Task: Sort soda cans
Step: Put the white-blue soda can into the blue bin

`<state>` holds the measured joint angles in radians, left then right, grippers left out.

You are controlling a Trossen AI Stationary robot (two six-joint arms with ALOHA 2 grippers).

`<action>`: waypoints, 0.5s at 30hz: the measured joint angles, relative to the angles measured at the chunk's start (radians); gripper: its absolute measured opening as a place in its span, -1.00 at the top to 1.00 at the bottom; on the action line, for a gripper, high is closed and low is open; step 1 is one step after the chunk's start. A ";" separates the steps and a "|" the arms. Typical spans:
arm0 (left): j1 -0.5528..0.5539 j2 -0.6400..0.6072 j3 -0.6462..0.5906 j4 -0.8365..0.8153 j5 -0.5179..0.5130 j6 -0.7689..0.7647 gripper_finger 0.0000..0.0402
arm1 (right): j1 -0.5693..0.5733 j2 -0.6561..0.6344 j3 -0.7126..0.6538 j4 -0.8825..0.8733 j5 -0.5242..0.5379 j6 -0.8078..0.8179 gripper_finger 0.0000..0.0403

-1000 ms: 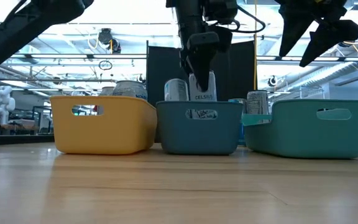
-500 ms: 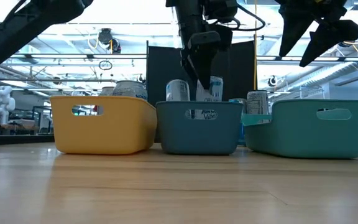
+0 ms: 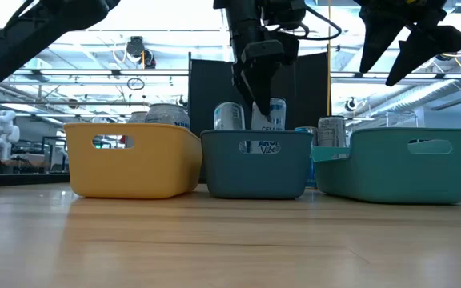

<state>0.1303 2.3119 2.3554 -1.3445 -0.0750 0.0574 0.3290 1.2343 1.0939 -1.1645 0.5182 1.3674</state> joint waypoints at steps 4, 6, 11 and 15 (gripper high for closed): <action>0.000 0.000 0.000 0.000 0.000 0.000 -0.56 | 0.000 0.000 0.000 0.000 0.000 0.000 -0.49; 0.000 0.000 0.000 -0.001 0.000 0.000 -0.56 | 0.000 0.000 0.000 0.000 0.000 0.000 -0.49; 0.000 0.000 0.000 -0.008 -0.004 0.000 -0.56 | 0.000 0.000 0.000 0.000 0.000 0.000 -0.49; 0.000 0.000 0.000 -0.009 -0.010 0.000 -0.56 | 0.000 0.000 0.000 0.000 0.000 0.000 -0.49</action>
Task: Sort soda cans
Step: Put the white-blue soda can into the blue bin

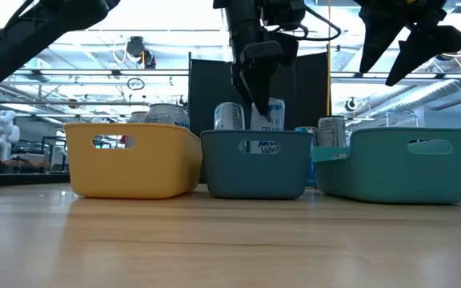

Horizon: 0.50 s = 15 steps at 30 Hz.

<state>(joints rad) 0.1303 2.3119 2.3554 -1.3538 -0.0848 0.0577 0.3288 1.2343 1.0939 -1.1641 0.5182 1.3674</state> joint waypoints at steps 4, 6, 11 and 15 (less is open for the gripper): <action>0.000 0.000 0.000 -0.002 -0.039 -0.001 -0.56 | 0.000 0.000 0.000 0.000 0.000 0.000 -0.49; 0.000 0.000 0.000 -0.002 -0.071 0.000 -0.59 | 0.000 0.000 0.000 0.000 0.000 0.000 -0.49; 0.000 0.000 0.000 -0.002 -0.076 0.000 -0.75 | 0.000 0.000 0.000 0.000 0.000 0.005 -0.49; 0.000 0.000 0.000 -0.003 -0.078 0.004 -0.85 | 0.000 0.000 0.000 0.002 0.000 0.007 -0.49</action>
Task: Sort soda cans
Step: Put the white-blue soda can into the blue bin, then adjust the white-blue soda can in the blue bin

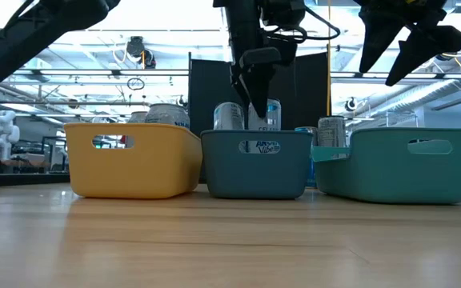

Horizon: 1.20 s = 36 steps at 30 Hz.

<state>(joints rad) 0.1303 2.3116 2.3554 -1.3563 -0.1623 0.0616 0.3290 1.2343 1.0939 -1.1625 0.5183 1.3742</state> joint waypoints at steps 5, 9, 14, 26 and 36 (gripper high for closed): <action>0.000 -0.004 0.000 -0.018 -0.034 0.001 -0.88 | 0.000 0.000 0.000 0.000 0.000 0.001 -0.49; 0.000 -0.006 0.000 -0.026 -0.038 0.001 -0.88 | -0.002 0.000 0.000 0.004 0.000 -0.001 -0.49; 0.000 -0.006 0.000 -0.035 -0.038 0.006 -0.88 | -0.003 0.000 0.000 0.005 0.000 -0.002 -0.49; 0.000 -0.071 0.000 0.006 -0.041 0.006 -0.88 | -0.020 0.000 0.000 0.007 0.000 -0.006 -0.49; 0.003 -0.176 0.000 0.009 -0.148 0.004 -0.88 | -0.030 0.000 0.000 0.008 0.000 -0.010 -0.49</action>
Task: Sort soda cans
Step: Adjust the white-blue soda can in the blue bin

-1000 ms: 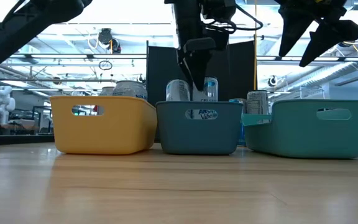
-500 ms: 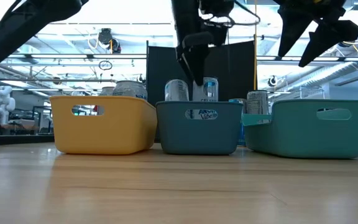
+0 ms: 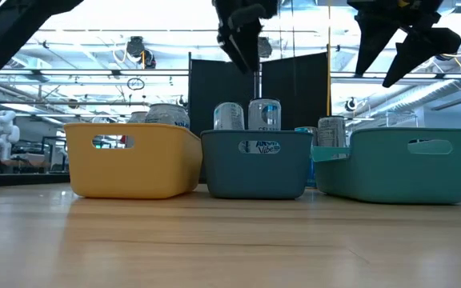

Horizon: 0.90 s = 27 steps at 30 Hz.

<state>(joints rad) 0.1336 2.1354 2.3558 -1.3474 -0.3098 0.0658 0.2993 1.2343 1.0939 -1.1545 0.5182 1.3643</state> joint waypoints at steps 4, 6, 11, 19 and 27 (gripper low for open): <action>0.016 -0.059 0.001 -0.005 -0.008 -0.001 -0.88 | 0.000 0.000 0.000 0.000 0.000 0.000 -0.49; 0.034 -0.090 -0.001 -0.011 -0.008 -0.006 -0.88 | 0.000 0.000 0.000 0.000 0.000 0.004 -0.49; 0.102 -0.140 -0.005 -0.032 0.056 -0.004 -0.88 | -0.005 0.000 0.000 0.000 0.000 0.011 -0.49; 0.203 -0.143 -0.006 -0.011 0.254 0.067 -0.88 | -0.005 0.000 0.000 -0.002 0.001 0.056 -0.49; 0.311 -0.199 -0.257 0.236 0.394 0.082 -0.88 | -0.005 0.000 0.000 0.011 0.011 0.123 -0.49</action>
<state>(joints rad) 0.4449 1.9363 2.0987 -1.1111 0.0839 0.1478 0.2947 1.2346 1.0939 -1.1439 0.5290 1.4868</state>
